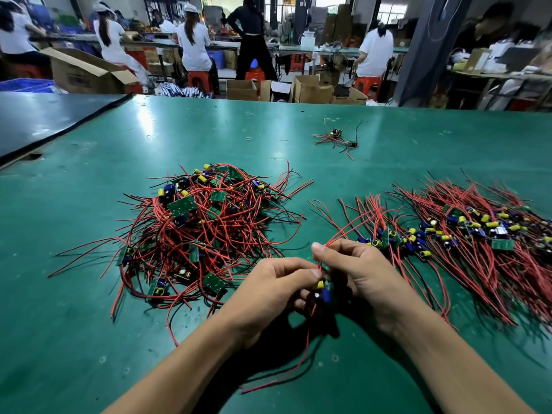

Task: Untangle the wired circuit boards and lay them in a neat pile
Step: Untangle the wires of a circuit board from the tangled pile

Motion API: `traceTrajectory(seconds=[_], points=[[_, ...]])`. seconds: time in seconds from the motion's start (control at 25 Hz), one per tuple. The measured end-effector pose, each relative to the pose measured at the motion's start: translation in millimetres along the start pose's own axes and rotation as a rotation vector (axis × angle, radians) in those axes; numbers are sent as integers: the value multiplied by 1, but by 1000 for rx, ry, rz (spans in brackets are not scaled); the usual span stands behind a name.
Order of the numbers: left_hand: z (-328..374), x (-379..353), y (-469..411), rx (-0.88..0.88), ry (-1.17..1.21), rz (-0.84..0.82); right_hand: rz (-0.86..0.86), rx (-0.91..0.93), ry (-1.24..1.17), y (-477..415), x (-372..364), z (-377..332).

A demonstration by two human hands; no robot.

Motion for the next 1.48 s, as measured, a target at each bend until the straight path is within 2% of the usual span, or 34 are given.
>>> traceTrajectory(seconds=[0.12, 0.28, 0.44, 0.6, 0.76, 0.88, 1.0, 1.08, 1.24, 1.36, 1.48], points=[[1, -4, 2, -35, -33, 33, 52, -14, 20, 2, 0, 0], [2, -6, 3, -19, -8, 56, 98, 52, 202, 3, 2, -3], [3, -8, 6, -51, -162, -12, 115, 79, 241, 4, -1, -5], [3, -9, 8, -69, -236, -71, 76, 59, 153, 2, -3, -2], [2, -8, 5, -47, -136, -52, -21, 28, 65, 3, -4, 2], [0, -5, 4, -29, -54, -48, -174, 7, 157, 6, -7, 3], [-1, -3, 3, -33, -65, -51, -182, 0, 191, 6, -6, 4], [0, -4, 3, -33, -92, -72, -153, 9, 165, 5, -3, 3], [1, -4, 3, -7, -140, -86, 77, 92, 287, -2, 4, -1], [2, -5, 2, -8, -163, -87, 174, 114, 167, -7, 5, -5], [4, -5, 2, -3, -162, -75, 232, 50, -37, -10, 2, -7]])
Point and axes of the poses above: each hand's wrist, its own y-axis away from the middle knuckle, its own x-axis out of the back of the hand, z = x × y, the point moved 1 cm from there along -y, towards the middle knuckle, and after that the axes turned 1 degree about x, right-handed, at the moved point
